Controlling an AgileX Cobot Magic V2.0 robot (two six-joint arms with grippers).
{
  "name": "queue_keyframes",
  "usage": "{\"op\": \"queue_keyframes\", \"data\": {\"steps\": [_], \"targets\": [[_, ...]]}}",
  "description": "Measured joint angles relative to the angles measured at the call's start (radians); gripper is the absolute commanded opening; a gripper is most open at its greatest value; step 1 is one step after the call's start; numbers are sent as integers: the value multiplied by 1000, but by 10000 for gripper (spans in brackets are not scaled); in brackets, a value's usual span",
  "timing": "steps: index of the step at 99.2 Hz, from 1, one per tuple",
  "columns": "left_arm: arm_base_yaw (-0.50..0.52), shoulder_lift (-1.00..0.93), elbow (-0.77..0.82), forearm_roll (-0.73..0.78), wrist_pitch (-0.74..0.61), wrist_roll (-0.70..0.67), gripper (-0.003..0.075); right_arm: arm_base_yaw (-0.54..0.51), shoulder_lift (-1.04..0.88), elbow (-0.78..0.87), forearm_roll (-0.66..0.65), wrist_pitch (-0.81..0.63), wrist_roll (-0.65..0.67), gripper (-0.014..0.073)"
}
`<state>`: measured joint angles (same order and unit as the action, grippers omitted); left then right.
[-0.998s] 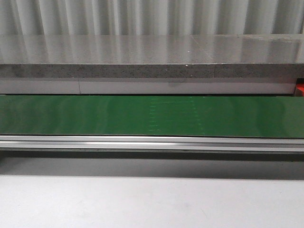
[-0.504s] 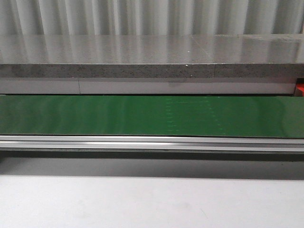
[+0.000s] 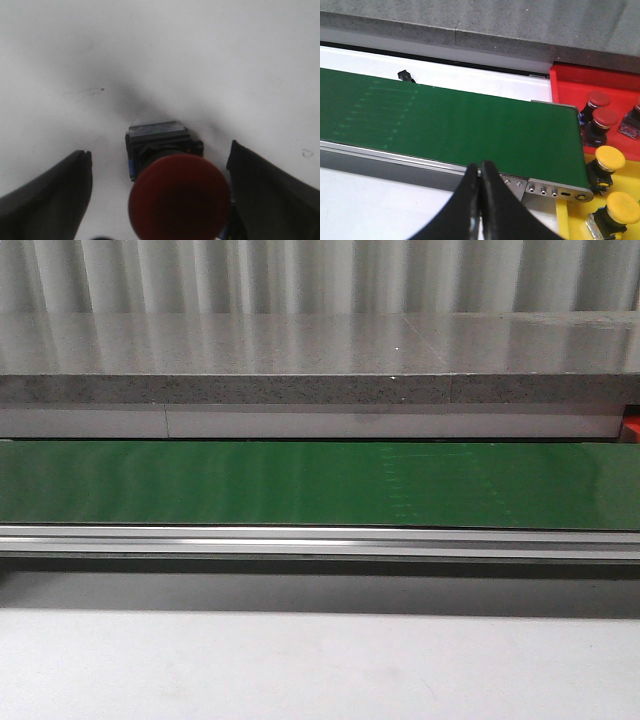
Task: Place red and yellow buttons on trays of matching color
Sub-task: 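Grasp a red button from the pile with the left gripper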
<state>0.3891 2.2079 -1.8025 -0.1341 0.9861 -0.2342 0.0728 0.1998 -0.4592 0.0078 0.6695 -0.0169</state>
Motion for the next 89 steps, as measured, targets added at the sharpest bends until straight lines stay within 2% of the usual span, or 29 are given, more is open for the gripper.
{"op": "queue_keyframes", "data": {"steps": [11,31,47,72,89], "targets": [[0,6,0,0,-8,-1,456,0,0,0,0,0,0,-68],[0,6,-4,-1,-13,-3,244,0,0,0,0,0,0,-68],[0,6,-4,-12,-13,-5,143,0,0,0,0,0,0,-68],[0,-57,-4,-16,-11,72,139,0,0,0,0,-1,0,-68],[-2,-190,-4,-16,19,196,138,0,0,0,0,-1,0,-68]]}}
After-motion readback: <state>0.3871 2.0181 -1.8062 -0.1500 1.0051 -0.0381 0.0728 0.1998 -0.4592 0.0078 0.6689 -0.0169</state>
